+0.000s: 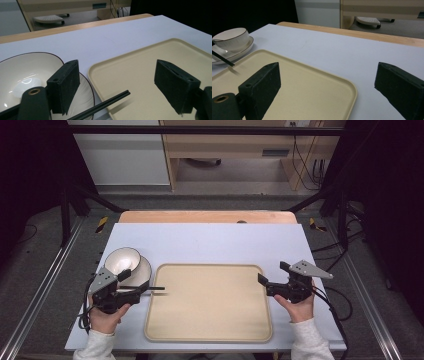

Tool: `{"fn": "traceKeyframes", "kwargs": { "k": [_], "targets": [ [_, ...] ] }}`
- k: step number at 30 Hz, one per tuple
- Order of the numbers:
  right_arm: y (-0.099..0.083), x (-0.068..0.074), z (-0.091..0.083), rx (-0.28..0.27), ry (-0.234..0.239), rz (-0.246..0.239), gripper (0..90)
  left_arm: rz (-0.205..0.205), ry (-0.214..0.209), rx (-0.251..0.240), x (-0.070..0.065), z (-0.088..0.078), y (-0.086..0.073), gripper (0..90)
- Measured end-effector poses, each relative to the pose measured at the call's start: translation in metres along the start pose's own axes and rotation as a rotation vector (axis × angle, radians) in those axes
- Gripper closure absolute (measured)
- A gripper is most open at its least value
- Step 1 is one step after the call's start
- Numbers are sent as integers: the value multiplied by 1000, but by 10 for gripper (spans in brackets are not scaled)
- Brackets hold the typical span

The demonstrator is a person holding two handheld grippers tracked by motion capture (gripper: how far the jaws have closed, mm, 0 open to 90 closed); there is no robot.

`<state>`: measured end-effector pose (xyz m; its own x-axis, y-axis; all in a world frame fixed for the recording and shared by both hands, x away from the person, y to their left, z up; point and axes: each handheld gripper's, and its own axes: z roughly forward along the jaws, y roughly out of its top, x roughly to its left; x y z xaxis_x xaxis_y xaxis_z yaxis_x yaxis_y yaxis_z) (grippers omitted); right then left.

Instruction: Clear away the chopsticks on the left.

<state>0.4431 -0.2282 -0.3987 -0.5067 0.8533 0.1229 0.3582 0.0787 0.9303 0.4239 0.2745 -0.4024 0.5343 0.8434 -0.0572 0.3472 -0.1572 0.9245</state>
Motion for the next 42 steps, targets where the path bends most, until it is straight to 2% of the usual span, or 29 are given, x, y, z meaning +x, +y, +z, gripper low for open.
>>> {"fn": "traceKeyframes", "kwargs": {
  "k": [6, 9, 11, 18, 20, 26, 30, 35, 37, 42],
  "targets": [
    [1, 1, -4, -13, 4, 12, 69, -1, -2, 7, 3, -5, -2, 209],
    [2, 3, -5, -9, 2, 8, 69, 17, -11, 29, 7, -9, -5, 212],
    [3, 4, -5, -12, -6, -17, 69, 25, -16, 37, 8, -11, -7, 212],
    [7, 14, -5, -6, 11, -26, 67, 39, -19, 65, 14, -19, -13, 215],
    [7, 16, -5, -4, 8, -41, 67, 32, -21, 67, 15, -22, -16, 215],
    [9, 19, -6, -3, 13, -39, 66, 33, -28, 86, 20, -32, -27, 217],
    [10, 20, -6, -3, 14, -45, 66, 30, -18, 108, 25, -38, -36, 226],
    [9, 21, -5, 6, 14, -47, 65, 22, -12, 124, 30, -39, -40, 236],
    [9, 22, -4, 12, 14, -42, 65, 34, 1, 151, 33, -36, -43, 239],
    [8, 21, -3, 12, 15, -45, 65, 38, 19, 169, 39, -31, -47, 254]
  ]
}}
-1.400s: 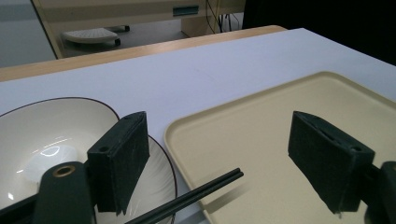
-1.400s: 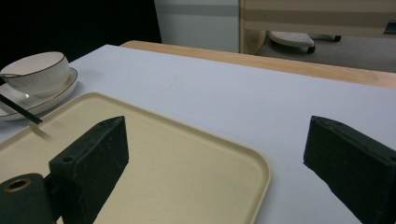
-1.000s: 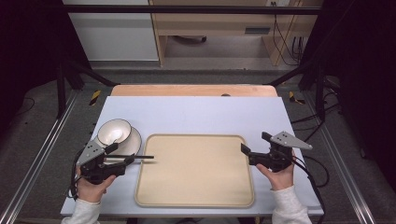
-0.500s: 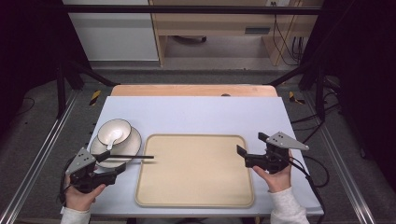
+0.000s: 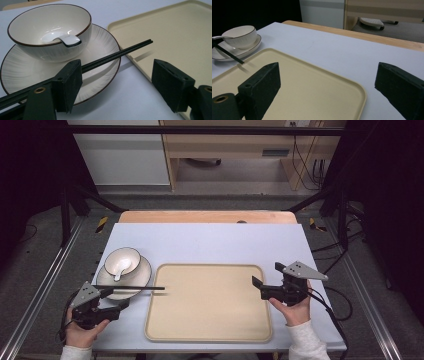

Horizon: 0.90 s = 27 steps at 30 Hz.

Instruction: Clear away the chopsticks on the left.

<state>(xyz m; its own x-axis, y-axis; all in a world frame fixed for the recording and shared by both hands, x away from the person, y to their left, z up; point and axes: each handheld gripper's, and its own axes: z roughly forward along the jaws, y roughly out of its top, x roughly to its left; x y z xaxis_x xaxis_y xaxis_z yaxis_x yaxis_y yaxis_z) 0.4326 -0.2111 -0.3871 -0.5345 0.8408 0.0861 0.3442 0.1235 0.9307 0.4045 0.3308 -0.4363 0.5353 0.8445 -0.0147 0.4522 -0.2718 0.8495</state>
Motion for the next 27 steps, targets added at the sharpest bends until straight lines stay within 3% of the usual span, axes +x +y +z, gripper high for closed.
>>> {"fn": "traceKeyframes", "kwargs": {
  "k": [7, 14, 27],
  "targets": [
    [0, 0, 0, -1, 0, 1, 64, 36, 43, 26, 13, 15, -5, 299],
    [0, 0, 1, 2, -2, 2, 62, 40, 59, 35, 22, 24, -5, 341],
    [0, 1, 2, 8, 0, 1, 61, 60, 87, 63, 23, 33, -6, 389]
  ]
}}
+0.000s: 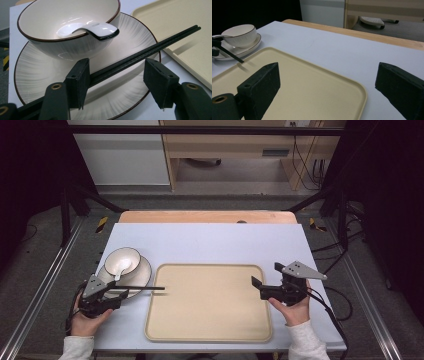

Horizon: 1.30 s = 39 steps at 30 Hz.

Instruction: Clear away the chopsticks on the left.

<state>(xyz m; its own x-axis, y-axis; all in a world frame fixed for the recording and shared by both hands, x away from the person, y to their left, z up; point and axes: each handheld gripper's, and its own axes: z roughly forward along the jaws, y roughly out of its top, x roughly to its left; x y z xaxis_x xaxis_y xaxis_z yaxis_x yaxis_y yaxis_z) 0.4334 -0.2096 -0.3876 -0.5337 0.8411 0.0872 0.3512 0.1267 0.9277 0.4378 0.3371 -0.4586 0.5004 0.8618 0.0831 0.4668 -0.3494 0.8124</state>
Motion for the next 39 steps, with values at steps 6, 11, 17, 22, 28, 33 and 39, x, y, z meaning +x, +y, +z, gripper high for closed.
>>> {"fn": "traceKeyframes", "kwargs": {
  "k": [6, 11, 17, 22, 28, 33, 39],
  "targets": [
    [0, 0, -1, 0, -1, 2, 61, -4, 11, 24, 0, 1, -2, 423],
    [0, 0, 0, -1, 0, 2, 61, -14, 13, 41, 2, 1, -3, 477],
    [0, 0, 0, 2, 0, 1, 59, -13, 4, 48, 1, 1, -3, 539],
    [0, 0, 0, 1, 2, 2, 57, -8, -5, 58, 0, 0, -2, 606],
    [0, 0, 0, 4, 2, 4, 55, 1, -25, 70, -3, 0, 0, 675],
    [0, 0, 0, 3, 3, 3, 54, 4, -34, 77, -5, 1, 1, 731],
    [0, 0, 1, 5, 3, 5, 54, 6, -34, 88, -7, 1, 2, 771]
  ]
}}
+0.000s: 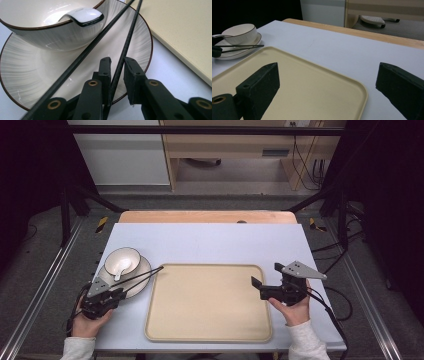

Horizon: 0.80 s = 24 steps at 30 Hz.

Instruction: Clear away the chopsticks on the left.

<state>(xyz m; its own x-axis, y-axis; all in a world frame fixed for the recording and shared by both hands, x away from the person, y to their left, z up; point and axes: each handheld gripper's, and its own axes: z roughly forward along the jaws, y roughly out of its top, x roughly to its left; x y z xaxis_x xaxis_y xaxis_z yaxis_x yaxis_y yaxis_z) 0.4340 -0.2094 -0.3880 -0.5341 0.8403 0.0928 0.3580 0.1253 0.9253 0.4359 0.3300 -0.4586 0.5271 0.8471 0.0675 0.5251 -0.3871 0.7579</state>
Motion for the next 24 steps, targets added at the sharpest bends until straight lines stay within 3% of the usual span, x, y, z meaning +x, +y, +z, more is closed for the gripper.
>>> {"fn": "traceKeyframes", "kwargs": {
  "k": [11, 16, 24],
  "targets": [
    [0, 0, 0, 3, 3, 3, 53, -6, 1, 8, -4, 1, 3, 845],
    [0, 0, 1, 6, 3, -1, 53, -14, -4, 14, -4, 3, 7, 781],
    [0, 0, 0, 5, 7, 8, 53, -35, -4, 33, -4, 10, 13, 800]
  ]
}}
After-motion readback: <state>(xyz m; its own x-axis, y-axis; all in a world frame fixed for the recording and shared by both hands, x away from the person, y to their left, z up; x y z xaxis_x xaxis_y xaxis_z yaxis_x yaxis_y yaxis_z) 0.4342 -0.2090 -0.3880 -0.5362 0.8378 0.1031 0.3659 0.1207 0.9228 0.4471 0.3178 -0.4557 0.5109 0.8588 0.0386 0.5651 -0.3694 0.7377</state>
